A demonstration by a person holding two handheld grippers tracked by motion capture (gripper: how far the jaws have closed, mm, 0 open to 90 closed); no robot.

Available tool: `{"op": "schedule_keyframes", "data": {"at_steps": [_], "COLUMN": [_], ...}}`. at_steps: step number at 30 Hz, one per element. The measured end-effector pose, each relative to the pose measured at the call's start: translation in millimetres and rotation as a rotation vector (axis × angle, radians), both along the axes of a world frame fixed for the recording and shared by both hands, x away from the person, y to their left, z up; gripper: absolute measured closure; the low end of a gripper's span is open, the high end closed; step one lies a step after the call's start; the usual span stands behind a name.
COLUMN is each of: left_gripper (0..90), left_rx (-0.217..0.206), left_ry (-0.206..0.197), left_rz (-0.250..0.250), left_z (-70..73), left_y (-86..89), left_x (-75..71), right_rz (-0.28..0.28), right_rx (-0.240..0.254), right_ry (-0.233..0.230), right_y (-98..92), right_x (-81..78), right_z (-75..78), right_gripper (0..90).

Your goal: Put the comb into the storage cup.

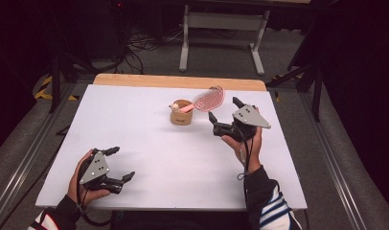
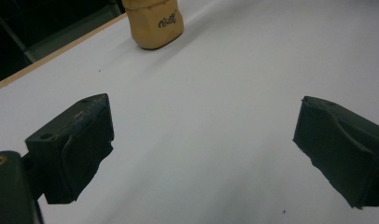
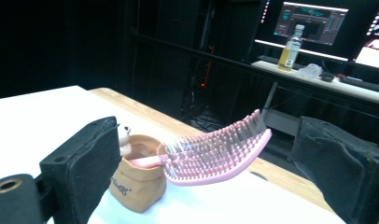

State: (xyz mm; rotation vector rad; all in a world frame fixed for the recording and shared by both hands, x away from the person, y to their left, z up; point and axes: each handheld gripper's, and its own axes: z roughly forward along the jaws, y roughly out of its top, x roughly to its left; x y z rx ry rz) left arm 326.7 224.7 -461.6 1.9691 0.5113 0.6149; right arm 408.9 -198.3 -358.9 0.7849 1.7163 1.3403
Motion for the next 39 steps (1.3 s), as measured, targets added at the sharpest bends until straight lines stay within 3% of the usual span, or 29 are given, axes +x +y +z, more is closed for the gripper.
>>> {"op": "schedule_keyframes", "data": {"at_steps": [17,39], "left_gripper": [5.9,6.0], "left_rx": [-0.005,0.001], "left_ry": [-0.006,-0.001], "left_rz": [0.000,-0.008], "left_z": [0.8,-0.1], "left_y": [0.0,-1.7], "left_x": [-1.7,-1.7], "right_rz": [0.041,0.097], "right_rx": [-0.035,-0.048], "right_ry": [-0.050,-0.055], "right_y": [5.8,6.9], "right_x": [-22.3,-42.4], "right_z": [4.5,2.9], "right_gripper": [8.5,8.4]}}
